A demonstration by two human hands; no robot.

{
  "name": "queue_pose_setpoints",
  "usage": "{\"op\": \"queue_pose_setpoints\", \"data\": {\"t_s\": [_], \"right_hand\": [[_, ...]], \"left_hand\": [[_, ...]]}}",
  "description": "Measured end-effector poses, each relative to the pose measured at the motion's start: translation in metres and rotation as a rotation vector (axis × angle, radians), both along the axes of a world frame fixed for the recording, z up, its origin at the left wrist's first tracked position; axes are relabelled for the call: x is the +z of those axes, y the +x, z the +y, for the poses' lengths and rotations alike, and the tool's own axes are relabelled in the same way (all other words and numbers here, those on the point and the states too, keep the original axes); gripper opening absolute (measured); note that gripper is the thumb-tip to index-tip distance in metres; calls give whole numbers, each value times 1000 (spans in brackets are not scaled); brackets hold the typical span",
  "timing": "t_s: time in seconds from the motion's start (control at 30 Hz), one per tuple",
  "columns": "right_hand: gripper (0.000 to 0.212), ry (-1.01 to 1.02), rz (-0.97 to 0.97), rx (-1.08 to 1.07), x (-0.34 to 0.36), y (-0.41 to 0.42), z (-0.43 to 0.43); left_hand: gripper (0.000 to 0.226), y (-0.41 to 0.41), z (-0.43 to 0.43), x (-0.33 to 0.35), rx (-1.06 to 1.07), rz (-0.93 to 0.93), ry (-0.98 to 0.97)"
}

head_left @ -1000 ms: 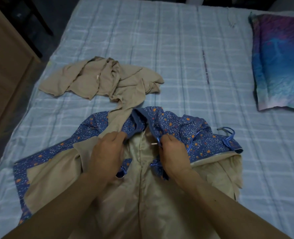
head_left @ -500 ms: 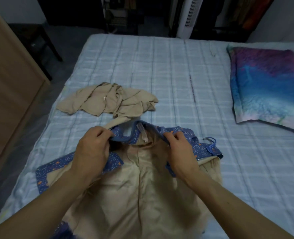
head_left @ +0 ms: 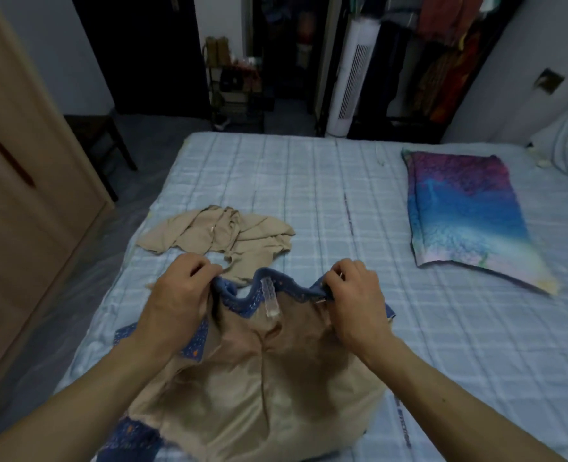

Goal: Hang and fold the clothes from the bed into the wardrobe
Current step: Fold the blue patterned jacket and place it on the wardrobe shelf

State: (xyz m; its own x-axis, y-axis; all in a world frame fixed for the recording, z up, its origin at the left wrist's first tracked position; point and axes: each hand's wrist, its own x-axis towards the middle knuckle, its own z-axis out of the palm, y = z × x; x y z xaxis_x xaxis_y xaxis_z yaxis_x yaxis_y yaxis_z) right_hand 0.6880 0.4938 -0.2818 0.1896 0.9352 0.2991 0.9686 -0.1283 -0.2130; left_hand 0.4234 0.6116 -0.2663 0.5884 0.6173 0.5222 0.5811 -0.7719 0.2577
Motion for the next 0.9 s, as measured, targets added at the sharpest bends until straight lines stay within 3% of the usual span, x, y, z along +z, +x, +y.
{"op": "queue_pose_setpoints", "data": {"t_s": [0.07,0.13,0.27,0.33,0.63,0.9], "right_hand": [[21,58,0,33,22,-3,-10],[10,138,131,36,43,-9,-21],[15,168,396,-72,78,-18,-40],[16,203,453,-79,99,-23,-49],[5,236,198,-8,202,-34,-102],[4,388,53,-135,280,-47,-164]], "left_hand": [[18,-6,-8,18,-12,5,29],[13,-12,-18,37,-16,-11,43],[26,-23,-35,82,-20,-37,76],[19,-30,-41,106,-3,-11,85],[22,-73,-73,209,95,143,185],[28,-108,-116,281,103,190,317]]}}
